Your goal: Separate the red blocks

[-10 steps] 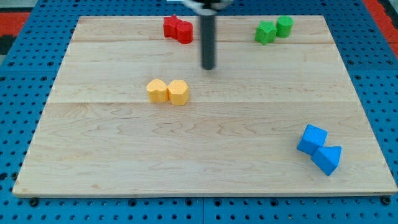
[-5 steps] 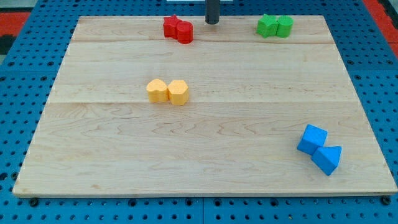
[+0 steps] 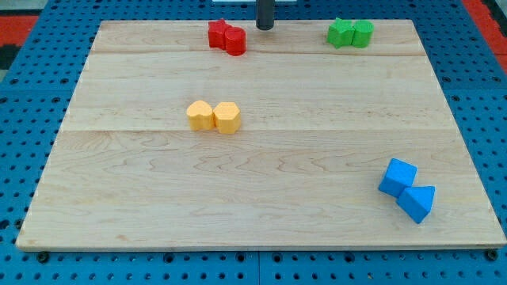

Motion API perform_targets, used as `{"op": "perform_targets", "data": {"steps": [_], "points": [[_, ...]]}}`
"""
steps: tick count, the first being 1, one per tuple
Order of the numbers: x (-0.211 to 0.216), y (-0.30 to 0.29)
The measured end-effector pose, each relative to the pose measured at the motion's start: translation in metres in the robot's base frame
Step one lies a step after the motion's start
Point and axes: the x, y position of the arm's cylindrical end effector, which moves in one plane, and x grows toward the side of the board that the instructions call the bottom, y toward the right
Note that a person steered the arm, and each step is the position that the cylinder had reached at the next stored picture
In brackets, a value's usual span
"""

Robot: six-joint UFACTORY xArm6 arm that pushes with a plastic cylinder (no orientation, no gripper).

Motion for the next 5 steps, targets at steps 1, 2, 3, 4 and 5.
{"op": "perform_targets", "data": {"steps": [1,2,3,4,5], "points": [[0.021,-0.010],[0.038,-0.011],[0.044,-0.013],[0.049,-0.042],[0.069,-0.090]]}}
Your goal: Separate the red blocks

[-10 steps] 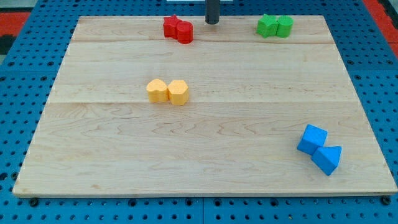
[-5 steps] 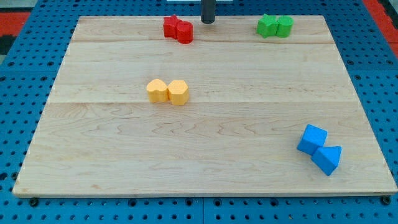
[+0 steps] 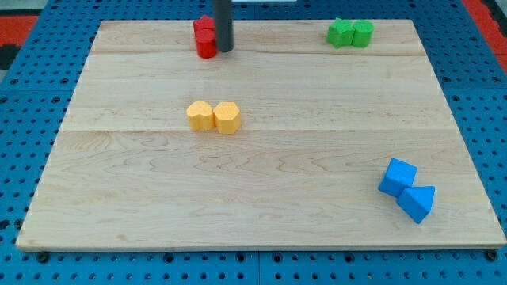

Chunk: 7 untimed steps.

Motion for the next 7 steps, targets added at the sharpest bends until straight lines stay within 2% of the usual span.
{"op": "perform_targets", "data": {"steps": [1,2,3,4,5,6,7], "points": [[0.011,-0.027],[0.040,-0.023],[0.041,-0.132],[-0.016,-0.100],[-0.038,-0.095],[-0.032,-0.031],[-0.024,-0.049]]}}
